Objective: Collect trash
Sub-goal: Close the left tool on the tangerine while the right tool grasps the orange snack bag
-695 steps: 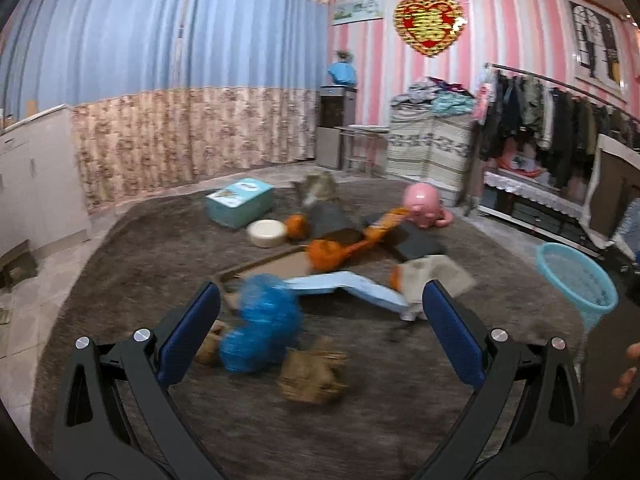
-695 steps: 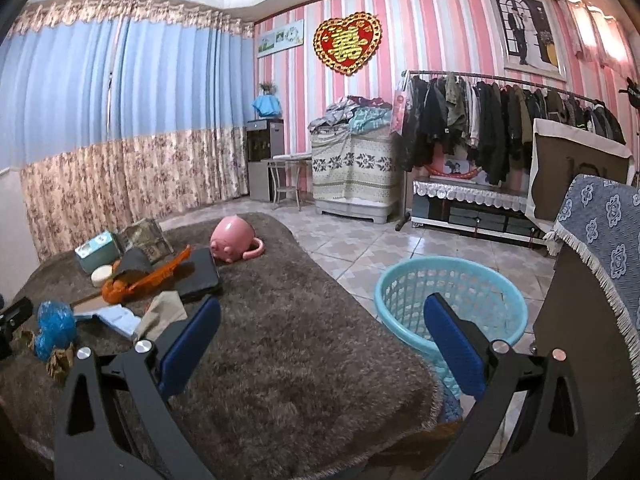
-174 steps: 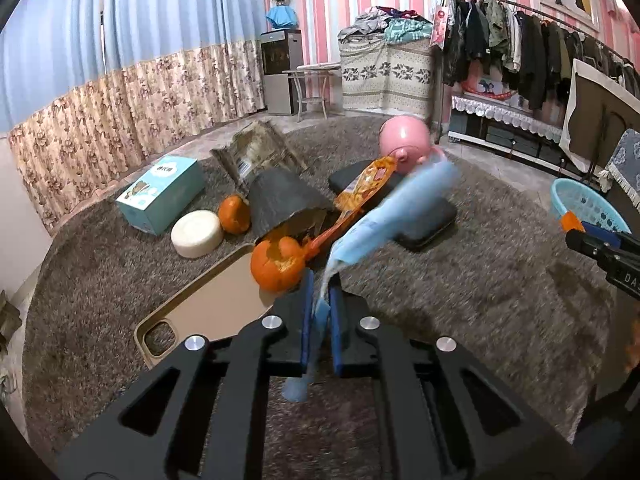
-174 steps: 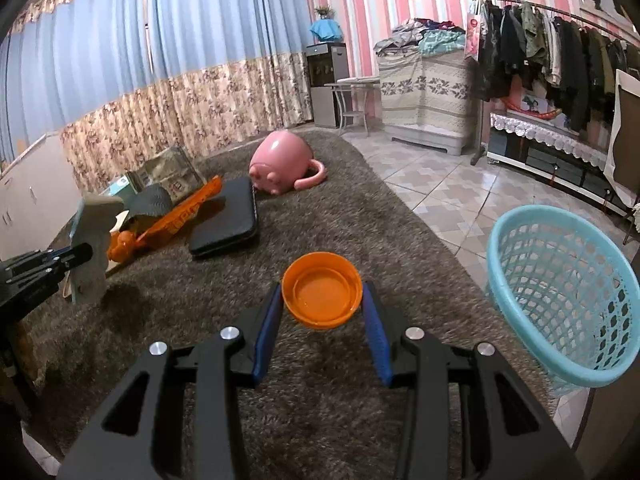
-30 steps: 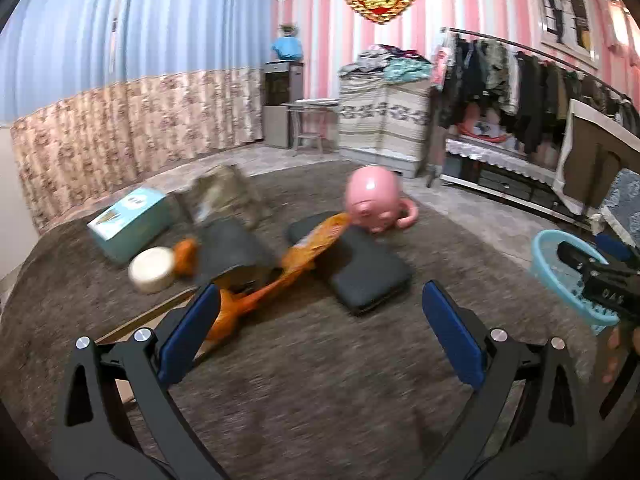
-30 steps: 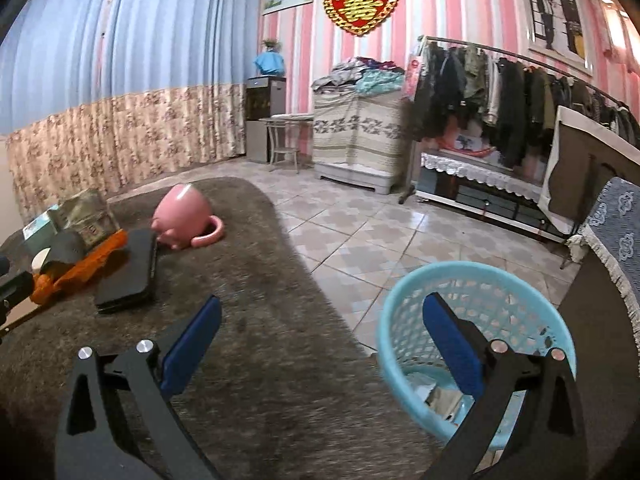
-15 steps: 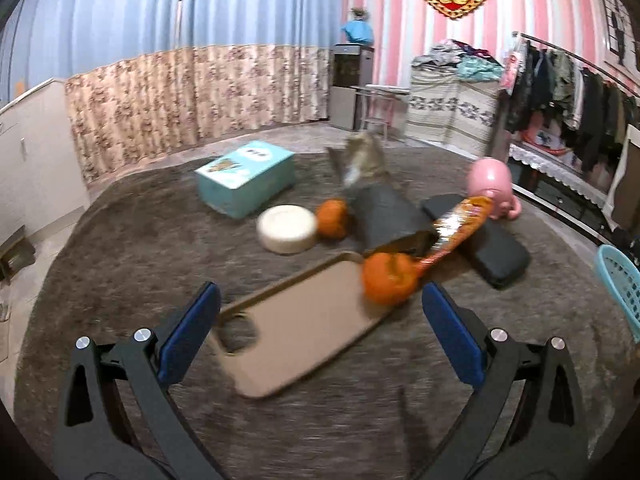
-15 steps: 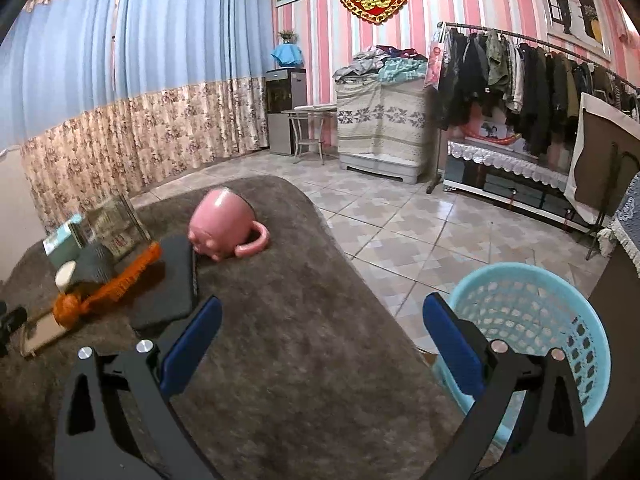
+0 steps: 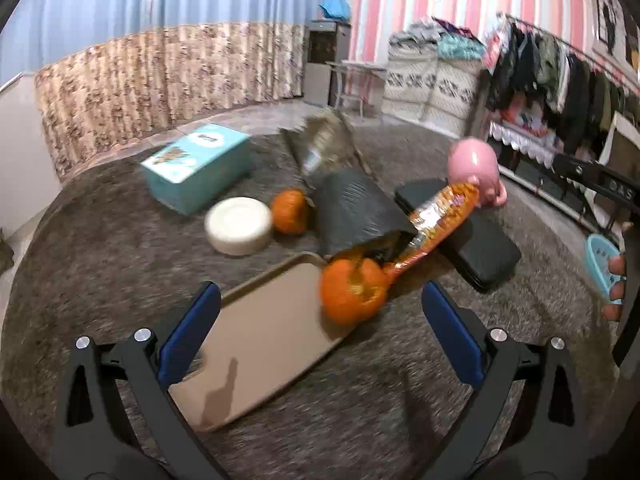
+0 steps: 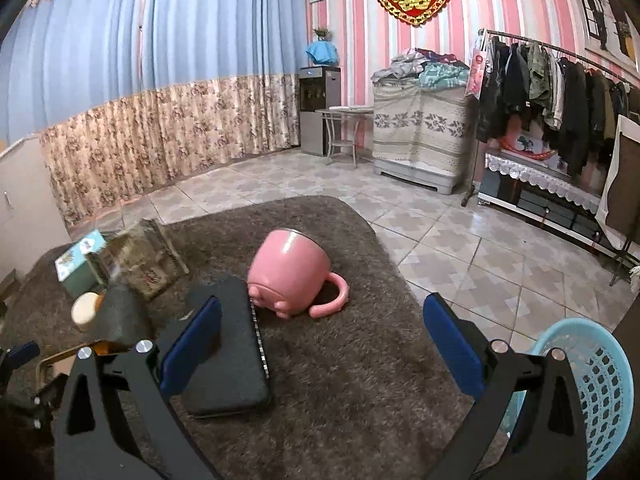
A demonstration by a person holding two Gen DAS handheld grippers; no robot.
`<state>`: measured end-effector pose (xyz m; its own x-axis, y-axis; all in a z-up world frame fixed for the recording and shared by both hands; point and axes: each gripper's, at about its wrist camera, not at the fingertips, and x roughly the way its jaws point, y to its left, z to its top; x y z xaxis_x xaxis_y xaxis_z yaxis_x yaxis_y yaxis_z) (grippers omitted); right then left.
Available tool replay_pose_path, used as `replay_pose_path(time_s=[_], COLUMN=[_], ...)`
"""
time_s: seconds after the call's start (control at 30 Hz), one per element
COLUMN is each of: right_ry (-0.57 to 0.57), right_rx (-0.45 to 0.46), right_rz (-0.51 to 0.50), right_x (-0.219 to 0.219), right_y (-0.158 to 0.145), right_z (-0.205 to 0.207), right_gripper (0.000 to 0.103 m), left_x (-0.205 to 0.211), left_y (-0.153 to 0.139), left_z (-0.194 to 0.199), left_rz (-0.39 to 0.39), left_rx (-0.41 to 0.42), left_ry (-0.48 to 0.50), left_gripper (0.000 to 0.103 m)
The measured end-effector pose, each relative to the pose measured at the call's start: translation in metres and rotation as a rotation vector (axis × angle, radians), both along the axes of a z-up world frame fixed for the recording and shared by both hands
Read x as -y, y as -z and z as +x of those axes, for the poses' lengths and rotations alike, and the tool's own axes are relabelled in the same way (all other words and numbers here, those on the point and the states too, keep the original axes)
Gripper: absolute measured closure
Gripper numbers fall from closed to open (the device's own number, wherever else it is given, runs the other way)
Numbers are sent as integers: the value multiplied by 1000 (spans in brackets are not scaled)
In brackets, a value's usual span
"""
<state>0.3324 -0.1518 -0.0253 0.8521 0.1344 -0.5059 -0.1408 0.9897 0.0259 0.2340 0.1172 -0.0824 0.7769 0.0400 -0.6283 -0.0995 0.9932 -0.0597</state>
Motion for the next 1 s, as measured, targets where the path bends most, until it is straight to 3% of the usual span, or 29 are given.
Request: replay_pose_path(time_s=[0.13, 0.2, 0.4, 0.6, 1.0], right_ry=[-9, -5, -23, -57, -114], right_rx=[-62, -93, -105, -98, -96], right_rz=[-50, -63, -19, -32, -15], right_x=[-2, 0, -5, -18, -36], right_y=[23, 28, 30, 32, 33], right_z=[6, 8, 8, 3, -1], right_gripper=[4, 4, 4, 4, 4], left_x=[11, 11, 4, -1, -38], left_y=[11, 18, 24, 15, -17], left_z=[14, 20, 25, 8, -20], left_rz=[-4, -29, -101, -116, -32], left_rx=[-47, -71, -81, -25, 113], left_ry=[32, 51, 67, 66, -51], left_gripper=[18, 35, 64, 74, 75])
